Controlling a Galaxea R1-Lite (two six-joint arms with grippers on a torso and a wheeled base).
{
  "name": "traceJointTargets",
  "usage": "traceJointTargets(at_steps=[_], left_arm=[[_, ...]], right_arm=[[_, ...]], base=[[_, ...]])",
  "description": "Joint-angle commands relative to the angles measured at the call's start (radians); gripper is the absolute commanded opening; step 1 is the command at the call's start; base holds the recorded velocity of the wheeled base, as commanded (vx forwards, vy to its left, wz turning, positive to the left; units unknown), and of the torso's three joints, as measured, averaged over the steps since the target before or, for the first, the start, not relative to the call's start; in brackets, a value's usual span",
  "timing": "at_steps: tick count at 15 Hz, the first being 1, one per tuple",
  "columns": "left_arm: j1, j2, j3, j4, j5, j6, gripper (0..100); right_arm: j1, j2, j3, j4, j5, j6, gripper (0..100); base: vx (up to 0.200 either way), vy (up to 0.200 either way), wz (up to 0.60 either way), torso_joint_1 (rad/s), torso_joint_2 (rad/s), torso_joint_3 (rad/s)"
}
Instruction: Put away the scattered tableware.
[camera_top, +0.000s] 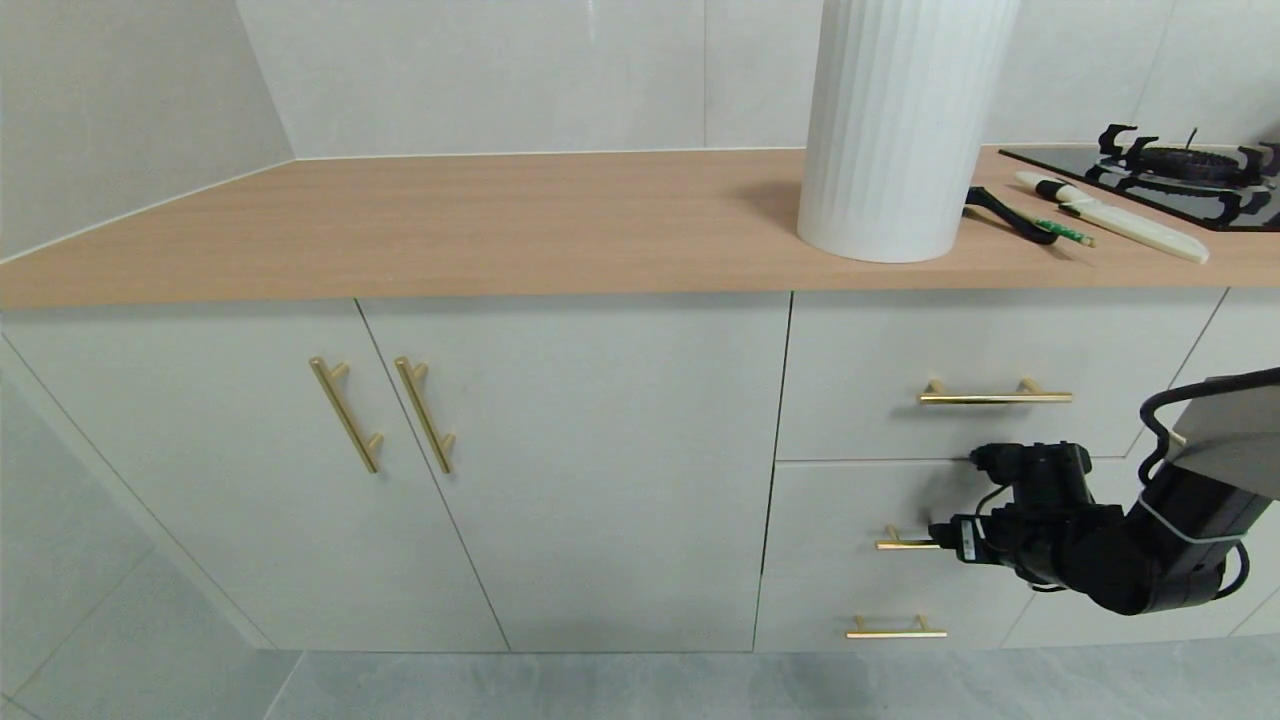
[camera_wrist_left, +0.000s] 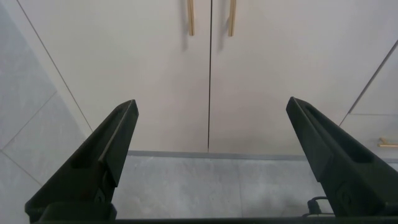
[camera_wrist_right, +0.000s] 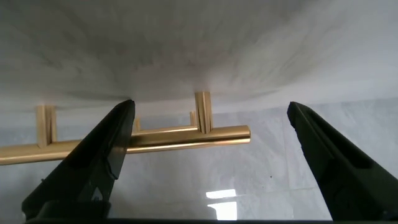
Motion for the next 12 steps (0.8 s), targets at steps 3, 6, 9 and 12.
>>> traceJointTargets(at_steps=[3,6,9,12], left_arm=[[0.001,0.000,0.000,0.000,0.001,0.000,100],[0.001,0.000,0.000,0.000,0.001,0.000,100],[-0.001,0.000,0.000,0.000,0.001,0.000,100],[0.001,0.000,0.000,0.000,0.001,0.000,100]], right_arm=[[-0.001,-0.004,0.006,0.008,0.000,-0.004,100],[0.000,-0.024,0.020,0.016,0.000,-0.007,100],[0.000,-0.071,0.026,0.106,0.004,-0.013,100],[-0.003,-0.104,0.034,0.158,0.009,-0.053,100]], base=[[0.000,0.000,0.00,0.000,0.00,0.000],[0.000,0.000,0.00,0.000,0.00,0.000],[0.000,0.000,0.00,0.000,0.00,0.000],[0.000,0.000,0.00,0.000,0.00,0.000]])
